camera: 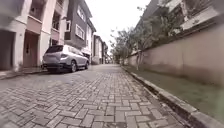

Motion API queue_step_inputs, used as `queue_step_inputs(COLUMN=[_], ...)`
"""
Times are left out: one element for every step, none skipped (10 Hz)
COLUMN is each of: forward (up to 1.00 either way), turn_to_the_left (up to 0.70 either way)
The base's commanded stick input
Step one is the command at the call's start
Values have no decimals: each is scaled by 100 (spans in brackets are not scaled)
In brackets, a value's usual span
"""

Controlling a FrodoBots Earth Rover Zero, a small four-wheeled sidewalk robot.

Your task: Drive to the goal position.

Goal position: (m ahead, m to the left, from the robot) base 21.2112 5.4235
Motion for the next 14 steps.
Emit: queue_step_inputs(forward=[70, 70, 70, 70, 70, 70, 70, 70, 70, 70, 70, 70, 70, 70], turn_to_the_left=[0, 0, 0, 0, 0, 0, 0, 0, 0, 0, 0, 0, 0, 0])
